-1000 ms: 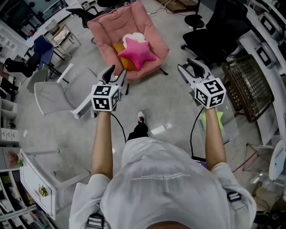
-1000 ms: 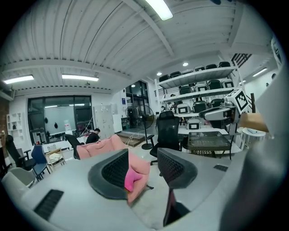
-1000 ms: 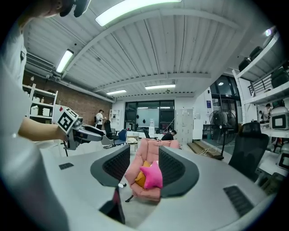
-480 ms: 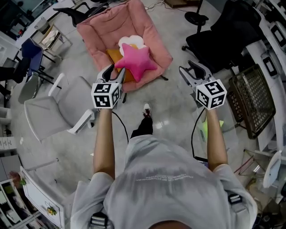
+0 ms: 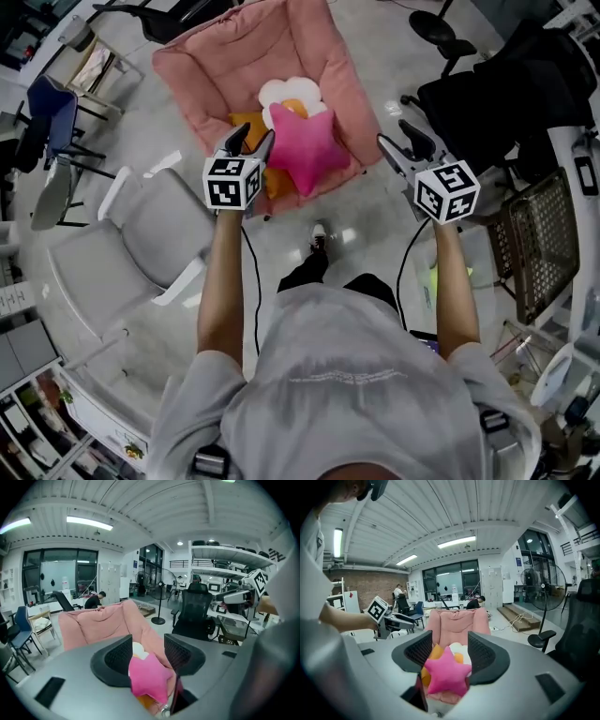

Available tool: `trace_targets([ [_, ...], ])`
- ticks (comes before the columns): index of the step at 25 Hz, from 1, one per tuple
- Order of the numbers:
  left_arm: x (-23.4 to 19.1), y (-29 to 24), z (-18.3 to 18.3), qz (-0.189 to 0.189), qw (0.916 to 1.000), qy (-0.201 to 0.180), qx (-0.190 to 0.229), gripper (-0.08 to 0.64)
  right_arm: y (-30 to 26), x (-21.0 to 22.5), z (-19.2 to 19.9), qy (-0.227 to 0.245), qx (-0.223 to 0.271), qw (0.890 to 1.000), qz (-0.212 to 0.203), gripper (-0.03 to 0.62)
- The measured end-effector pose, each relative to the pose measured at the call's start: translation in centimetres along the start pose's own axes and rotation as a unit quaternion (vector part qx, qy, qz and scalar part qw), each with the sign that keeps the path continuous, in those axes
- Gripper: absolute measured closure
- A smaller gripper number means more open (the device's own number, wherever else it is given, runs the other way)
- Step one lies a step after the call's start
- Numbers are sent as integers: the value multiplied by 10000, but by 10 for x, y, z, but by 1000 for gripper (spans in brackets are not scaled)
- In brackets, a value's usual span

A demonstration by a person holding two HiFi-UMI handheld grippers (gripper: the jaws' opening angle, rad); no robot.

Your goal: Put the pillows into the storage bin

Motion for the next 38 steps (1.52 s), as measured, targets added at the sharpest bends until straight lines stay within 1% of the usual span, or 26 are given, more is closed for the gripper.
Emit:
trace_targets([
  [3, -15, -33, 12, 73, 9991, 259, -318, 330, -36, 17, 0, -78, -310, 9994, -139, 333],
  [7, -29, -81, 36, 180, 9963, 547, -632, 314, -79, 46, 14, -168, -651, 9973, -296, 325],
  [11, -41, -127, 59, 201, 9901, 1063, -897, 270, -119, 76, 25, -262, -900, 9947, -429, 319],
  [15, -50, -172, 90, 81, 9815, 1478, -1215, 233, -164, 108, 42, -244, -1221, 9900, -661, 308],
  [18, -51, -197, 122, -21, 9715, 1867, -1460, 216, -192, 129, 62, -199, -1467, 9857, -801, 299],
  [22, -56, -225, 154, -98, 9527, 2501, -1727, 201, -233, 152, 79, -194, -1778, 9783, -1042, 295],
  [25, -60, -252, 173, -59, 9380, 2910, -1881, 178, -262, 167, 91, -259, -2039, 9696, -1326, 295],
  [27, -60, -263, 185, 22, 9286, 3115, -2017, 162, -277, 172, 100, -385, -2161, 9643, -1483, 295],
  [30, -58, -274, 201, 154, 9183, 3237, -2275, 152, -296, 177, 107, -573, -2138, 9618, -1610, 295],
  [34, -57, -284, 218, 231, 9086, 3307, -2540, 152, -312, 180, 110, -541, -2135, 9616, -1641, 295],
  [36, -57, -287, 222, 210, 9043, 3386, -2590, 155, -315, 182, 110, -584, -2158, 9617, -1587, 295],
  [38, -55, -287, 222, 186, 9038, 3437, -2545, 214, -312, 184, 110, -625, -2193, 9624, -1476, 296],
])
Point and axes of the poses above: the fingertips, and each gripper's own axes: y backward along the fingers, x to its right, z out of its underside, the point moved 7 cm from there along y, backward along the fingers, and after that the axes turned 7 degrees about -y, right-handed, at the moved point
